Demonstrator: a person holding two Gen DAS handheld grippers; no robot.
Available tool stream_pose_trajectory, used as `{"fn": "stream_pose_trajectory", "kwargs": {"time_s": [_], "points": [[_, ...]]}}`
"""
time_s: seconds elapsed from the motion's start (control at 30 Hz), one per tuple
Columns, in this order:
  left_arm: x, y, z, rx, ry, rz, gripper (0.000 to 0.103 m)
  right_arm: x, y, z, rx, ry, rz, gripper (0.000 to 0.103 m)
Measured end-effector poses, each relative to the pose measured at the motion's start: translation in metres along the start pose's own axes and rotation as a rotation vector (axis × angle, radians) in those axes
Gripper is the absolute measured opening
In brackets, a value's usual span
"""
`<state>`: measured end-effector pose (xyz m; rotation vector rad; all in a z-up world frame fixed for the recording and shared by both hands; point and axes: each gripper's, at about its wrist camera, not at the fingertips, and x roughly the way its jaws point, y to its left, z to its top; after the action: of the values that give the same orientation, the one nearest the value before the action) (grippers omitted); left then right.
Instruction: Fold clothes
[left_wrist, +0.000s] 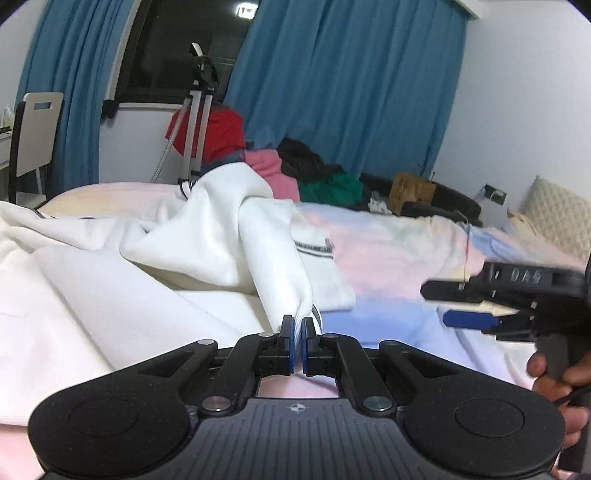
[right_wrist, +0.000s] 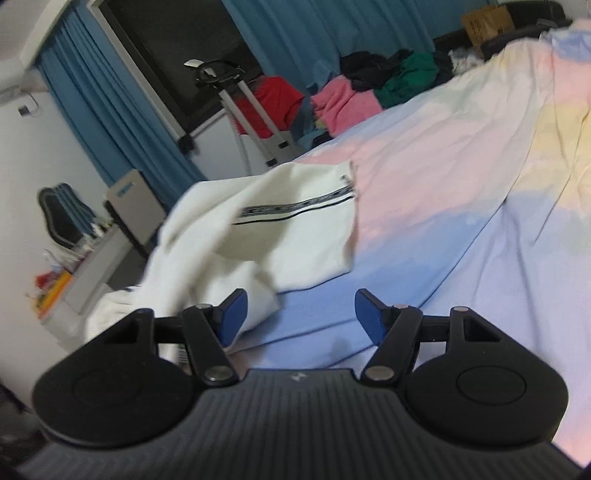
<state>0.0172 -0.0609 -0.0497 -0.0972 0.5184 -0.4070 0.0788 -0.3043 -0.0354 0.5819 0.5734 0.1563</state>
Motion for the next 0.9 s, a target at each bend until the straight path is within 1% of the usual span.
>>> {"fn": "stream_pose_trajectory", "kwargs": {"time_s": [0.03,0.17,0.2,0.23,0.3,0.37,0.53,0.7,0.73,0.77,0.8,0.83,0.9], "points": [[0.003,0.001,0.001,-0.002,0.001,-0.005,0.003,0.005,0.001,0.004,0.017,0.004,0.011,0.061],[0.006,0.018,-0.001,-0.052,-0.001,-0.045,0.004,0.024,0.007,0.022,0.084,0.020,0.053,0.060],[0.006,0.022,-0.004,-0.058,-0.002,-0.054,0.004,0.028,0.009,0.027,0.100,0.024,0.063,0.058],[0.007,0.026,-0.006,-0.069,-0.003,-0.066,0.004,0.041,0.011,0.035,0.126,0.029,0.060,0.055],[0.013,0.033,-0.009,-0.095,0.010,-0.091,0.004,0.070,0.014,0.053,0.174,0.042,0.051,0.052],[0.021,0.040,-0.010,-0.115,0.018,-0.113,0.004,0.105,0.020,0.072,0.187,0.046,0.046,0.050],[0.048,0.064,-0.020,-0.174,0.041,-0.182,0.004,0.196,0.037,0.111,0.201,0.068,-0.039,0.050],[0.081,0.088,-0.031,-0.242,0.097,-0.226,0.004,0.277,0.051,0.130,0.162,0.093,-0.122,0.050],[0.086,0.092,-0.032,-0.248,0.100,-0.234,0.004,0.291,0.052,0.132,0.164,0.100,-0.137,0.043],[0.091,0.096,-0.034,-0.255,0.100,-0.246,0.004,0.302,0.052,0.133,0.164,0.108,-0.154,0.034],[0.096,0.099,-0.035,-0.260,0.096,-0.259,0.004,0.313,0.051,0.134,0.164,0.116,-0.173,0.015],[0.098,0.102,-0.035,-0.264,0.089,-0.274,0.004,0.320,0.051,0.135,0.163,0.124,-0.193,0.011],[0.103,0.106,-0.036,-0.272,0.074,-0.305,0.004,0.321,0.053,0.136,0.133,0.095,-0.229,0.008]]}}
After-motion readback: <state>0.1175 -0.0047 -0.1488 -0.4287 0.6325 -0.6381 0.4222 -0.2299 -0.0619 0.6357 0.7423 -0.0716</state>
